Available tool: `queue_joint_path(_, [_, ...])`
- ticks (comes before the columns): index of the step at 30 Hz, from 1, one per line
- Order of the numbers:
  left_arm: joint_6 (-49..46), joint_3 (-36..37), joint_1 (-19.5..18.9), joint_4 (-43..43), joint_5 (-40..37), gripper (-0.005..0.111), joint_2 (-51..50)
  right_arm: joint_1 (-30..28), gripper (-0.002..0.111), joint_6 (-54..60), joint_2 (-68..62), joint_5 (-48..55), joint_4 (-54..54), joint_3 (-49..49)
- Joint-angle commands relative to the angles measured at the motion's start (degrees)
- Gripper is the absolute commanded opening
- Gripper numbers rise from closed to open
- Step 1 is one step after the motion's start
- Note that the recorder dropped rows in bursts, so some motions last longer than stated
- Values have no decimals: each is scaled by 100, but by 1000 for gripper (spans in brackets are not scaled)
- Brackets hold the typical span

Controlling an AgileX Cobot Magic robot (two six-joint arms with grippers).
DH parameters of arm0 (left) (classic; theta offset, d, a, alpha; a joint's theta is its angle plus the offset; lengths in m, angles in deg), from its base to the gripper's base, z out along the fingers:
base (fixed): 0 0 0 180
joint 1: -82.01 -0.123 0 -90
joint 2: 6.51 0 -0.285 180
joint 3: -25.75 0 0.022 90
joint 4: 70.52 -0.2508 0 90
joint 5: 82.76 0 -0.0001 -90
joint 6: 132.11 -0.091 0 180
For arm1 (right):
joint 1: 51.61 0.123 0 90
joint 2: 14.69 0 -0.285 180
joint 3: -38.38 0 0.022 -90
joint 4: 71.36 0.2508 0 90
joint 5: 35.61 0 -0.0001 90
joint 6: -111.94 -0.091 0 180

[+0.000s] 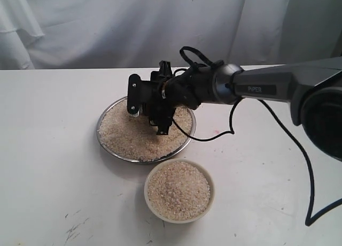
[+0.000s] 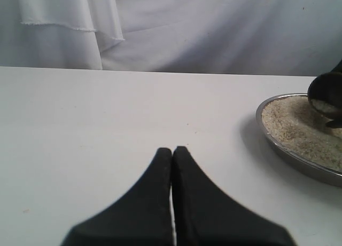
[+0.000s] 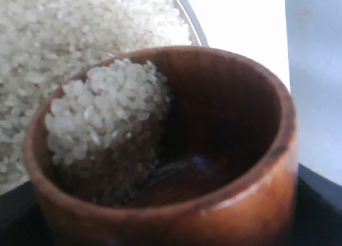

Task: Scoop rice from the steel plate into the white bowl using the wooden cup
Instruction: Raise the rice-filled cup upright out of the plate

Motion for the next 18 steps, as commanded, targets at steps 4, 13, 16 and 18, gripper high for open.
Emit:
queue_joint_path(4, [18,26,9,4,36,0,29,-79,0,48,209,-80,657,19])
queue_joint_path(13, [18,26,9,4,36,0,29,-79,0,495,293,21,1915,19])
queue_joint_path(16, [18,26,9,4,36,0,29,-79,0,495,455,181,2112,19])
queue_joint_path(18, [18,26,9,4,36,0,29,-79,0,495,578,273,2424,19])
